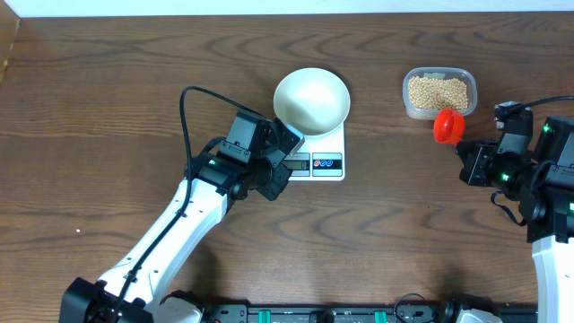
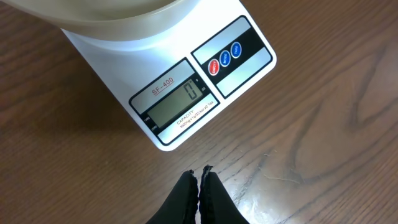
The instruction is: Scoop item into bowl and weigh 50g on scale
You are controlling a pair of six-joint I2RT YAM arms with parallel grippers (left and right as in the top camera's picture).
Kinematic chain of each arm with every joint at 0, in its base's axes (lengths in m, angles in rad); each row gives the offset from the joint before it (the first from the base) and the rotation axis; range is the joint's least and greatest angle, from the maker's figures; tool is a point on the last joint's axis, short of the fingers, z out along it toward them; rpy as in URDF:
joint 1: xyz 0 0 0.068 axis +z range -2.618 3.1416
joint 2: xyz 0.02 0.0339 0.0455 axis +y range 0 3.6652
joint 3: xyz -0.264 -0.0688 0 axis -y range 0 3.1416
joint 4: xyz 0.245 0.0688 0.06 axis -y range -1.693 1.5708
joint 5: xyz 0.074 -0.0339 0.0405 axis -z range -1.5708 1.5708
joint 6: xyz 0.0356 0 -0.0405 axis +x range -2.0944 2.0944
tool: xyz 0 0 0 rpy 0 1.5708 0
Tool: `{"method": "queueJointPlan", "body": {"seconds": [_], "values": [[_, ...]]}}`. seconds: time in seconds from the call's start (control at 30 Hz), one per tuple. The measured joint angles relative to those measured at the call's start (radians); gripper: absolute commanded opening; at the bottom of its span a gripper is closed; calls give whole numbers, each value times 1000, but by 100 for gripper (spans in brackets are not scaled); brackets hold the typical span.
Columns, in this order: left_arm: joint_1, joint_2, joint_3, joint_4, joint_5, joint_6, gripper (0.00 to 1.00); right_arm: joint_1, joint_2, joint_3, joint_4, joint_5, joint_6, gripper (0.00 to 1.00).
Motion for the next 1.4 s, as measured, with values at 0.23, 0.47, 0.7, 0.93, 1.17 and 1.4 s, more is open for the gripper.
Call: {"method": "queueJointPlan", "body": {"seconds": [0.23, 0.47, 0.7, 0.93, 1.17, 1.4], "values": [[0, 0, 0, 14, 0, -34, 17, 0, 0, 0, -1, 0, 0, 1], [1, 0, 0, 14, -1, -52, 98, 0, 0, 0, -9, 0, 0, 1], [1, 0, 0, 14, -1, -56, 98, 0, 0, 0, -9, 0, 0, 1], [1, 0, 0, 14, -1, -56, 98, 0, 0, 0, 24, -1, 0, 1], [1, 0, 0, 14, -1, -56, 98, 0, 72, 12, 14, -1, -8, 1], [1, 0, 0, 14, -1, -56, 98, 0, 179, 107, -119, 0, -19, 1]]}}
